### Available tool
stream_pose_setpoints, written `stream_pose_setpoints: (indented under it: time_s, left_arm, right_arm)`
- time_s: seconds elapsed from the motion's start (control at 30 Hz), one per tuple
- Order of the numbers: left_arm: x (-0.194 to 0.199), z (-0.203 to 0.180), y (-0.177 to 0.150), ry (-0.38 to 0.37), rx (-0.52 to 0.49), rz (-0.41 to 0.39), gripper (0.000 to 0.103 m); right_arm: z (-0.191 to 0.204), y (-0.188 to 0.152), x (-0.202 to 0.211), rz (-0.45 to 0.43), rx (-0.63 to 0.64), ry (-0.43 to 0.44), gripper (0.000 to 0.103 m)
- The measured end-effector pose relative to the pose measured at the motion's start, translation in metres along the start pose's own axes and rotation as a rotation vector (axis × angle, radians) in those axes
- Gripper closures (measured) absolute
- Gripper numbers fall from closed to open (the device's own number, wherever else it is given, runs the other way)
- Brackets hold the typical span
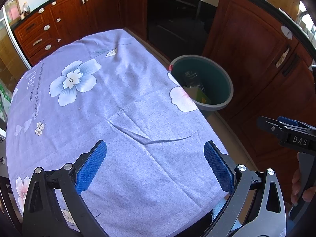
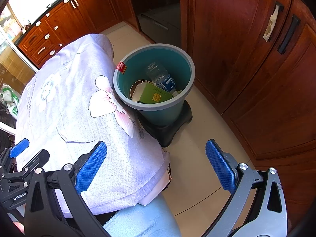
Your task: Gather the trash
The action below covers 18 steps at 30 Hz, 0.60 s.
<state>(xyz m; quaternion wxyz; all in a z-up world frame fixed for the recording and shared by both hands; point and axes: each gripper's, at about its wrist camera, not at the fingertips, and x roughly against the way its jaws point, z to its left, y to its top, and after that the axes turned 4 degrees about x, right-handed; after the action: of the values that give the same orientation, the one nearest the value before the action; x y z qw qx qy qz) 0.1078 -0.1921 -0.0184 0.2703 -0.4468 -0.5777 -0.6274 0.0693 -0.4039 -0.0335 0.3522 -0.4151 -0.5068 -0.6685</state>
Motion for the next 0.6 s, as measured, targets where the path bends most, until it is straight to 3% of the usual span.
stream_pose_setpoints:
  time_s: [0.6]
  left_arm:
    - [-0.009,-0.01,-0.002,-0.013,-0.044,0.019,0.004]
  right_arm:
    - [-0.007,0.004,-0.01,0.019,-0.022,-0.017,0.007]
